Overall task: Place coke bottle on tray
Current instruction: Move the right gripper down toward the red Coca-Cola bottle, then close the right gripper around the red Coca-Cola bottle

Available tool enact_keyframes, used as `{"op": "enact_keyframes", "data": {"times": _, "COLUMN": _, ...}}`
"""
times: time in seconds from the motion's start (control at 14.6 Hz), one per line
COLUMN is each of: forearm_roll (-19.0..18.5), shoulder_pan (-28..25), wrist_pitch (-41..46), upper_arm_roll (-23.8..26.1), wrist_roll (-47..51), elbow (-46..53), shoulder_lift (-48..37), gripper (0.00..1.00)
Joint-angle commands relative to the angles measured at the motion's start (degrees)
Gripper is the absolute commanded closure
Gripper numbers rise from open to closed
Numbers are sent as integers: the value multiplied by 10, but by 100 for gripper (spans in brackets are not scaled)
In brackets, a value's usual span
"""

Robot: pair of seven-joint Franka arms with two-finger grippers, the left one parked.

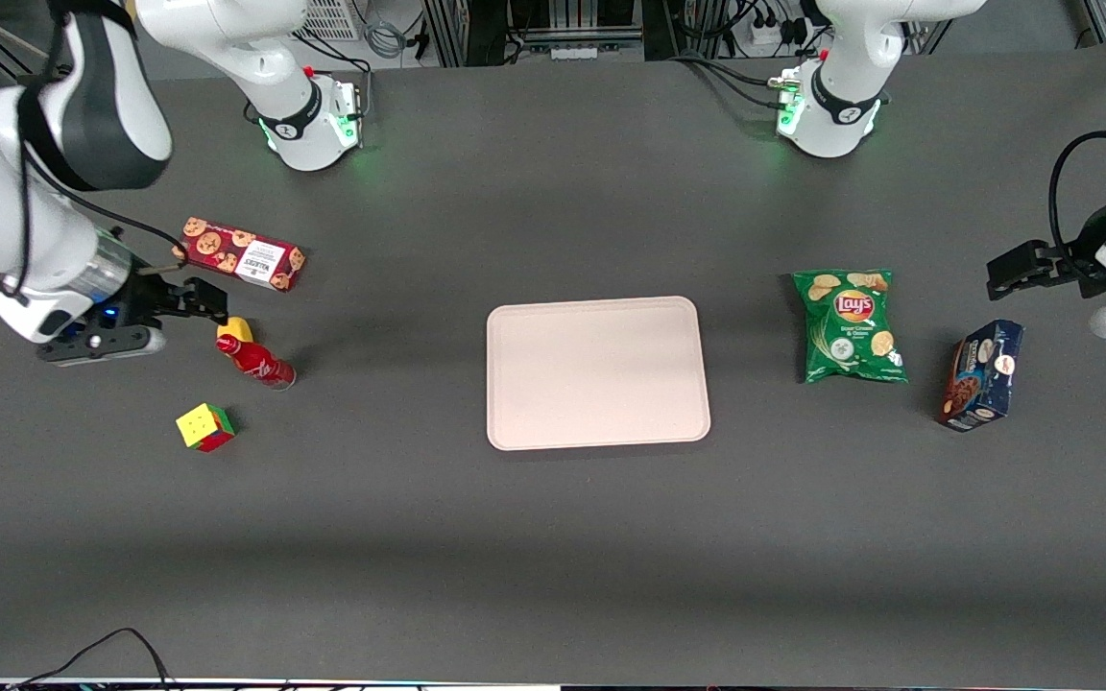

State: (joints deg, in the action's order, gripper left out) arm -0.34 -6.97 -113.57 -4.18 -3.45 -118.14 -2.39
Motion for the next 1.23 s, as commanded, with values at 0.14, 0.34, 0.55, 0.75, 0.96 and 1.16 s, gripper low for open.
{"op": "enact_keyframes", "data": {"times": 0.14, "forearm_roll": -10, "shoulder_pan": 6, "wrist_pitch": -116, "upper_arm_roll": 1, "wrist_roll": -47, "elbow": -97, "shoulder_lift": 12, "gripper": 0}}
{"op": "enact_keyframes", "data": {"times": 0.34, "forearm_roll": -10, "shoulder_pan": 7, "wrist_pitch": -172, "upper_arm_roll": 0, "wrist_roll": -65, "elbow": -129, "shoulder_lift": 26, "gripper": 0}}
{"op": "enact_keyframes", "data": {"times": 0.55, "forearm_roll": -10, "shoulder_pan": 11, "wrist_pitch": -203, "upper_arm_roll": -5, "wrist_roll": -81, "elbow": -137, "shoulder_lift": 48, "gripper": 0}}
{"op": "enact_keyframes", "data": {"times": 0.75, "forearm_roll": -10, "shoulder_pan": 21, "wrist_pitch": -216, "upper_arm_roll": -9, "wrist_roll": -105, "elbow": -140, "shoulder_lift": 59, "gripper": 0}}
{"op": "enact_keyframes", "data": {"times": 0.96, "forearm_roll": -11, "shoulder_pan": 21, "wrist_pitch": -215, "upper_arm_roll": -8, "wrist_roll": -105, "elbow": -147, "shoulder_lift": 57, "gripper": 0}}
{"op": "enact_keyframes", "data": {"times": 1.16, "forearm_roll": -11, "shoulder_pan": 21, "wrist_pitch": -215, "upper_arm_roll": -8, "wrist_roll": -105, "elbow": -157, "shoulder_lift": 53, "gripper": 6}}
